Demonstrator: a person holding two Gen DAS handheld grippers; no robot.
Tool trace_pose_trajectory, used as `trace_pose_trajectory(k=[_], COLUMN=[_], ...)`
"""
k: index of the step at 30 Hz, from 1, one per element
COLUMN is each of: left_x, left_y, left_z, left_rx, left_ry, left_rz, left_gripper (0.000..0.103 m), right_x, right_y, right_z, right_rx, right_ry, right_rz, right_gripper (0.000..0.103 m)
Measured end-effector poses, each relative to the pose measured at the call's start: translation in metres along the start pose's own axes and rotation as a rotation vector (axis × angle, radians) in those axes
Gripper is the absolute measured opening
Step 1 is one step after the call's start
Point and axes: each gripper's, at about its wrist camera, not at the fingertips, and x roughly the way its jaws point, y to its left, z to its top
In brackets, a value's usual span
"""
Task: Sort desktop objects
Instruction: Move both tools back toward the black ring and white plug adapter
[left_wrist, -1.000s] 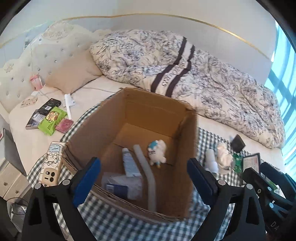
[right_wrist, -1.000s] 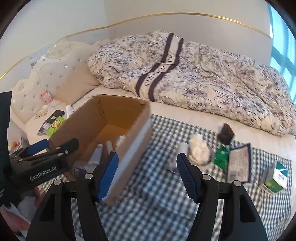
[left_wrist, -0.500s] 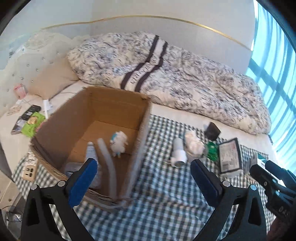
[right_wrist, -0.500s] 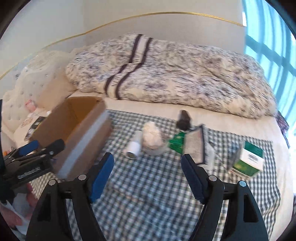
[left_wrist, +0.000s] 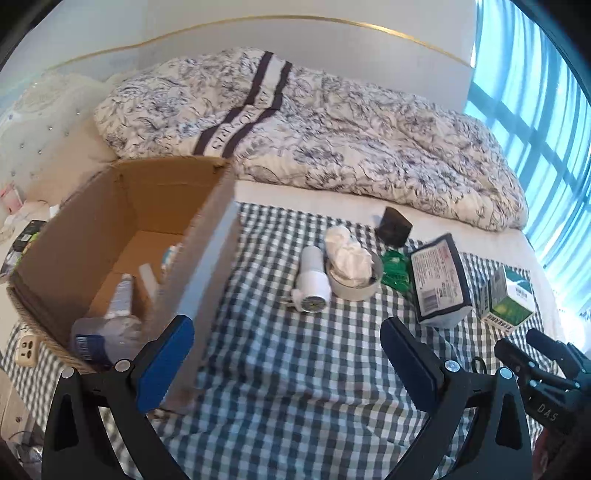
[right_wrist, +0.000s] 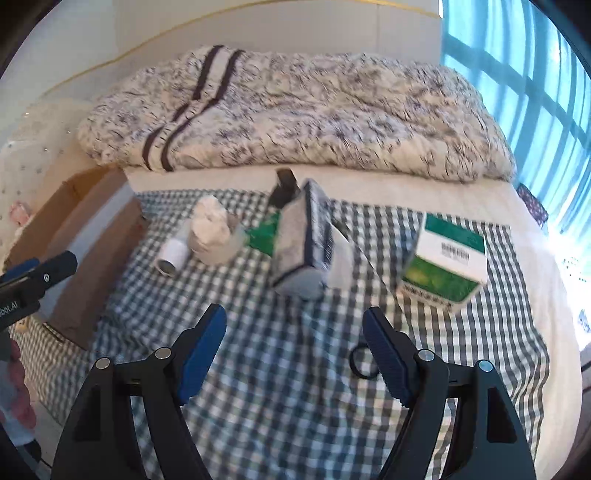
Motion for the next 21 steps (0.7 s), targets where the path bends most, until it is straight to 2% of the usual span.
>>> trace_pose_trajectory(k=[11, 16, 21], left_x=[0.055, 0.079, 0.106], left_y=[-0.038, -0.044, -0.039], left_z=[-0.008, -0.011, -0.011], left_rx=[0.064, 0.078, 0.048], left_ry=[0.053, 0.079, 0.127], left_rz=[-0.039, -0.056, -0.064], left_gripper=[0.103, 0.103, 0.103], right_x=[0.044, 0.057, 0.073], right_y=[-0.034, -0.047, -0.055], right_z=[-0.031, -0.036, -0.042], right_rx=[0.044, 0.061, 0.070], right_ry=[0.110, 0.135, 0.168], right_rz=[-0.051, -0.069, -0.082], right_gripper=[0.076, 0.076, 0.076])
